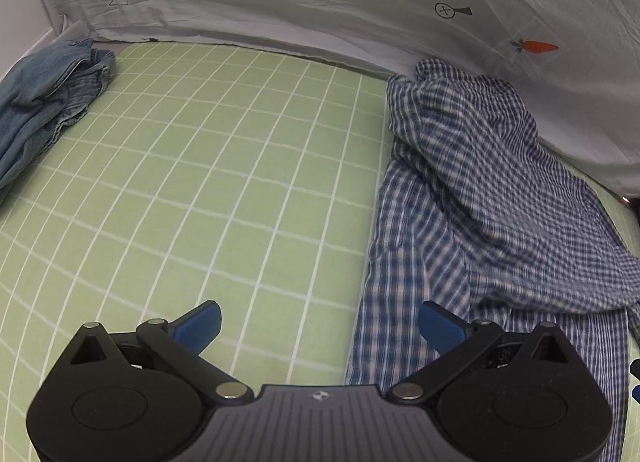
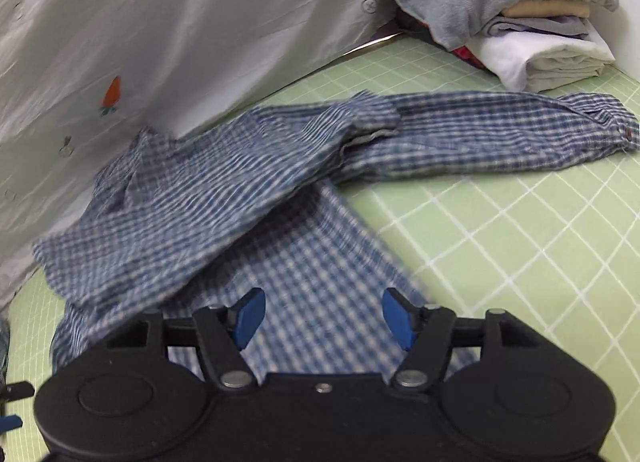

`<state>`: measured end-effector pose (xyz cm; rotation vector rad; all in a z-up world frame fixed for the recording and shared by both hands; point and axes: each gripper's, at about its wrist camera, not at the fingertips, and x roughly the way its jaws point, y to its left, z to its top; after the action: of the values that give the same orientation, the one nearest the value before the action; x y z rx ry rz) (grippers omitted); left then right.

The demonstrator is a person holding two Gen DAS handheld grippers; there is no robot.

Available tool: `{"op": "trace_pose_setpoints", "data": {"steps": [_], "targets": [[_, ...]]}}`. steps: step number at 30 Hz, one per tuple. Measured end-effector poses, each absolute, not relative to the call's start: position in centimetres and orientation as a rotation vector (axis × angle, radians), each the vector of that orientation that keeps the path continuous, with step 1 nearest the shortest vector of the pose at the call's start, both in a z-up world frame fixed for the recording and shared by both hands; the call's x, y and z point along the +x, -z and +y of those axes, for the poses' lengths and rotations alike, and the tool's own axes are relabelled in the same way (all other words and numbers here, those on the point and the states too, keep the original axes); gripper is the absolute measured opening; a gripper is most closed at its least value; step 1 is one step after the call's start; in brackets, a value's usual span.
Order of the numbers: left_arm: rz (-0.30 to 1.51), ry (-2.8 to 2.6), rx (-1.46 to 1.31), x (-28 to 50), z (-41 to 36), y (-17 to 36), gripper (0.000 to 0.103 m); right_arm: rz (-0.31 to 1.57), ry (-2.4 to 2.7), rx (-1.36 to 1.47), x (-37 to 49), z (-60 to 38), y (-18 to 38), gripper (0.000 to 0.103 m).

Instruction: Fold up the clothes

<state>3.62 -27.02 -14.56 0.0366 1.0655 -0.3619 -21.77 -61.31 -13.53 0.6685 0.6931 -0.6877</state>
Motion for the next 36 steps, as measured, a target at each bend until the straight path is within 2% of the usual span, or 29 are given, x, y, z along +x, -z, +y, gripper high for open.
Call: {"op": "trace_pose_setpoints", "data": {"steps": [5, 9, 12, 15, 17, 18, 19, 20, 21, 23, 24, 30, 36], "targets": [[1.049, 0.368, -0.032, 10.7, -31.6, 14.4, 0.103, 0.64, 0.797, 0.691, -17.2, -69.0, 13.7, 0.067], [1.057, 0.417, -0.138, 15.8, -34.3, 14.6, 0.103, 0.604, 0.834, 0.658, -14.1, -73.2, 14.0, 0.077], [1.071, 0.446, -0.201, 18.7, -36.0, 15.2, 0.1, 0.631, 0.791, 0.674, -12.2, -75.8, 15.2, 0.078], [1.112, 0.431, -0.22, 20.7, -37.1, 16.7, 0.079, 0.703, 0.755, 0.661, -10.8, -76.9, 16.1, 0.076], [1.148, 0.431, -0.249, 21.8, -37.5, 17.7, 0.064, 0.705, 0.708, 0.661, -10.5, -77.0, 16.3, 0.061], [1.162, 0.437, -0.274, 22.1, -37.4, 18.2, 0.047, 0.702, 0.685, 0.662, -10.5, -77.0, 16.2, 0.04], [1.176, 0.436, -0.3, 22.4, -37.5, 18.6, 0.036, 0.698, 0.663, 0.663, -10.5, -77.1, 16.2, 0.028], [1.183, 0.428, -0.325, 22.6, -37.5, 18.7, 0.01, 0.679, 0.644, 0.648, -10.4, -77.1, 15.9, 0.023], [1.19, 0.421, -0.349, 22.9, -37.6, 18.9, 0.007, 0.661, 0.626, 0.633, -10.4, -77.1, 15.7, 0.017], [1.164, 0.424, -0.358, 23.4, -37.9, 18.4, 0.005, 0.634, 0.603, 0.559, -9.7, -77.2, 14.4, 0.012], [1.138, 0.431, -0.347, 23.7, -38.2, 17.8, 0.005, 0.62, 0.591, 0.522, -9.4, -77.3, 13.7, 0.005], [1.056, 0.466, -0.252, 26.3, -40.8, 15.6, 0.004, 0.477, 0.601, 0.402, -7.3, -80.3, 8.4, 0.005], [1.097, 0.403, -0.17, 27.0, -42.5, 18.8, 0.004, 0.565, 0.635, 0.32, -4.5, -80.5, 10.6, 0.005]]}}
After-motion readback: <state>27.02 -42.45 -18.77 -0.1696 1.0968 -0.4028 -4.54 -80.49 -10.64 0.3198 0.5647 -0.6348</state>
